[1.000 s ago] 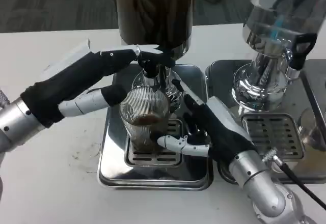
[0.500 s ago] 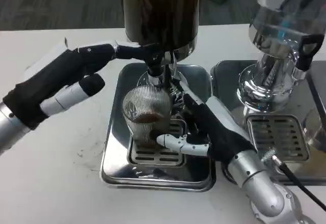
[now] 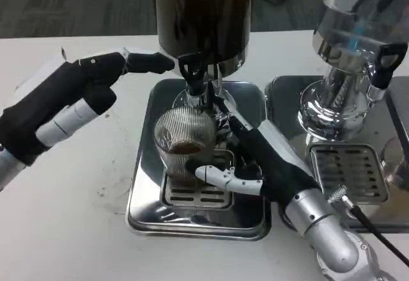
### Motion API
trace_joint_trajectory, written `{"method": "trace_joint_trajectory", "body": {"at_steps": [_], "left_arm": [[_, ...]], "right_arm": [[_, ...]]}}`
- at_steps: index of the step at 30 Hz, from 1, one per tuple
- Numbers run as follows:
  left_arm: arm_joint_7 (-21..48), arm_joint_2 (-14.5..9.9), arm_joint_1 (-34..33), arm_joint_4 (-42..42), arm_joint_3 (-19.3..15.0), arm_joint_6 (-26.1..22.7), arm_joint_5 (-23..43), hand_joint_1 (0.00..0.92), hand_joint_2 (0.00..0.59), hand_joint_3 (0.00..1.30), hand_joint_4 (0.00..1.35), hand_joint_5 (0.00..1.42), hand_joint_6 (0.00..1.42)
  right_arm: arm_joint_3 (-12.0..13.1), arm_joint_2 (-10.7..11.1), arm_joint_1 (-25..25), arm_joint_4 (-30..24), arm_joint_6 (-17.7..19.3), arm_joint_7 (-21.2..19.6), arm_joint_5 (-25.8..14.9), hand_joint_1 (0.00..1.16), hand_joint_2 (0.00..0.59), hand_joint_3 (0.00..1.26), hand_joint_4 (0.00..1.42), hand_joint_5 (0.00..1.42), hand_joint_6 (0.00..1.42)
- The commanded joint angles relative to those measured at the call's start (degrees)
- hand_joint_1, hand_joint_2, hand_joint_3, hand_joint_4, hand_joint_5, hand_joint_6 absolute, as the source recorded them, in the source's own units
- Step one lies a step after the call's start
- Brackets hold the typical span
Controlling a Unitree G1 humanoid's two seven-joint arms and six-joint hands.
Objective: Grasp the cup under the faucet to collect the drink, then remove the cup.
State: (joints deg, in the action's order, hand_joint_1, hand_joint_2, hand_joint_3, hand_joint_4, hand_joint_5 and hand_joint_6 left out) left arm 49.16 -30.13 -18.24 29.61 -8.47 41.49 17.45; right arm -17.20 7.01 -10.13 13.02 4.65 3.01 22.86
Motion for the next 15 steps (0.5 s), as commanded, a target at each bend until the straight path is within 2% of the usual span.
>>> {"method": "trace_joint_trajectory", "body": {"at_steps": [1,7,15], "left_arm": [[-0.8,-0.4,1.0,1.0,-1.3,-0.5,0.2,0.0,0.12,0.37,0.27,0.24,0.18],[-1.2,-0.6,2.0,2.1,-2.5,-0.6,-0.3,0.0,0.122,0.39,0.29,0.25,0.19],[-3.2,-1.2,4.1,4.6,-4.5,-0.9,-0.6,0.0,0.124,0.39,0.3,0.27,0.2]], "right_arm": [[0.1,0.0,-0.6,0.9,1.6,0.4,-1.4,0.53,0.196,0.0,0.0,0.0,0.05],[-0.3,0.0,-0.7,1.0,1.8,0.2,-1.2,0.53,0.203,0.0,0.0,0.0,0.05],[-0.2,-0.3,0.7,-1.4,0.5,-1.1,-0.3,0.55,0.199,0.0,0.0,0.06,0.16]]}}
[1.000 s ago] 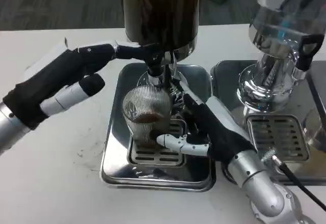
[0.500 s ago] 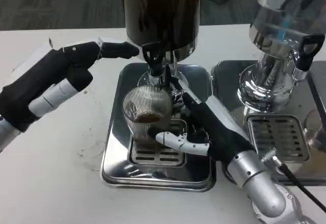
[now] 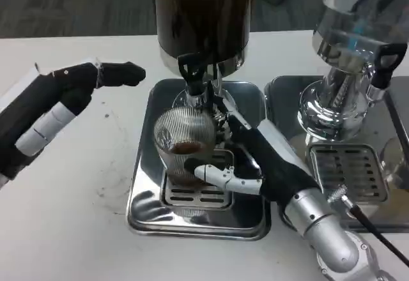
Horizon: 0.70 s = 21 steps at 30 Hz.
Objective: Grasp the cup under the faucet to collect the drink, then remove the cup.
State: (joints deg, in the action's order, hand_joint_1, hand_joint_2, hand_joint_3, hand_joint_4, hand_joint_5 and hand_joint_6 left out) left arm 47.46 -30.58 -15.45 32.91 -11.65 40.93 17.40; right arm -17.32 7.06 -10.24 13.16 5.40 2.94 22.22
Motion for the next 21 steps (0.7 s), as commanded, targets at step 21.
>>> {"method": "trace_joint_trajectory", "body": {"at_steps": [21], "left_arm": [[-4.6,-1.6,2.7,9.1,-2.0,-0.4,-3.6,0.0,0.129,0.42,0.34,0.29,0.24]], "right_arm": [[-1.8,-1.1,1.2,-3.0,-3.5,-1.3,2.4,0.52,0.2,0.0,0.0,0.15,0.23]]}}
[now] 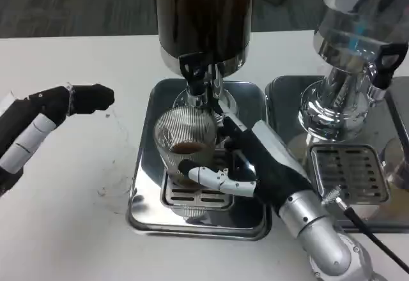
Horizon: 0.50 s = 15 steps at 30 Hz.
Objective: Grasp the cup under the faucet to collect the drink, then remove the cup.
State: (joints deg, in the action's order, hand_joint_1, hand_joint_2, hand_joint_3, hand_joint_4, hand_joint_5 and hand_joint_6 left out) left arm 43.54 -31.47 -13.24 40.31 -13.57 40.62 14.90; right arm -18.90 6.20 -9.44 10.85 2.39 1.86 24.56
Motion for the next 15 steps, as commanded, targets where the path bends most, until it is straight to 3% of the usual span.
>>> {"method": "trace_joint_trajectory", "body": {"at_steps": [1,9,15], "left_arm": [[-0.7,-0.7,0.5,1.9,0.0,-0.1,-1.2,0.0,0.129,0.42,0.34,0.29,0.24],[-0.7,-0.7,0.4,3.8,0.0,-0.1,-2.1,0.0,0.132,0.43,0.34,0.3,0.24],[-0.7,-0.7,0.6,4.6,0.0,-0.2,-2.3,0.0,0.135,0.43,0.35,0.31,0.25]], "right_arm": [[-0.3,-0.2,0.4,-0.7,-0.6,-0.2,0.2,0.52,0.2,0.0,0.0,0.15,0.23],[-1.0,-0.7,0.7,-1.5,-2.6,-0.7,1.8,0.52,0.201,0.0,0.09,0.24,0.3],[-1.7,-1.5,1.2,-1.8,-3.7,-1.1,2.5,0.53,0.204,0.08,0.17,0.3,0.37]]}}
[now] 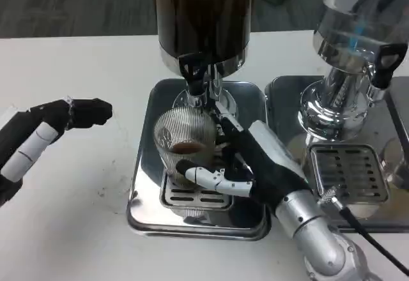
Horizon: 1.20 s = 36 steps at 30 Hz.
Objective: Grasp the cup under the faucet to collect the drink, then remove the cup.
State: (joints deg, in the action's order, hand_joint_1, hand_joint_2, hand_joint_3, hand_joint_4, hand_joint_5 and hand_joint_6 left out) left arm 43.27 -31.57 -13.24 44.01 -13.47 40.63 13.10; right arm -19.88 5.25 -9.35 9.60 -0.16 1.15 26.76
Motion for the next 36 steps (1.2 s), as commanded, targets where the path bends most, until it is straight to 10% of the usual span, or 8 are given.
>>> {"method": "trace_joint_trajectory", "body": {"at_steps": [1,36], "left_arm": [[-0.5,-0.6,0.6,1.0,-0.1,-0.2,-0.5,0.0,0.135,0.43,0.35,0.31,0.25],[-0.8,-1.0,1.3,2.1,0.4,0.2,-1.3,0.0,0.132,0.41,0.37,0.32,0.3]], "right_arm": [[-0.8,-0.6,1.1,-0.6,-1.2,-0.6,0.5,0.53,0.202,0.1,0.18,0.31,0.38],[-5.5,-3.1,5.2,-0.4,2.6,-16.9,7.0,0.61,0.208,0.43,0.47,0.57,0.64]]}}
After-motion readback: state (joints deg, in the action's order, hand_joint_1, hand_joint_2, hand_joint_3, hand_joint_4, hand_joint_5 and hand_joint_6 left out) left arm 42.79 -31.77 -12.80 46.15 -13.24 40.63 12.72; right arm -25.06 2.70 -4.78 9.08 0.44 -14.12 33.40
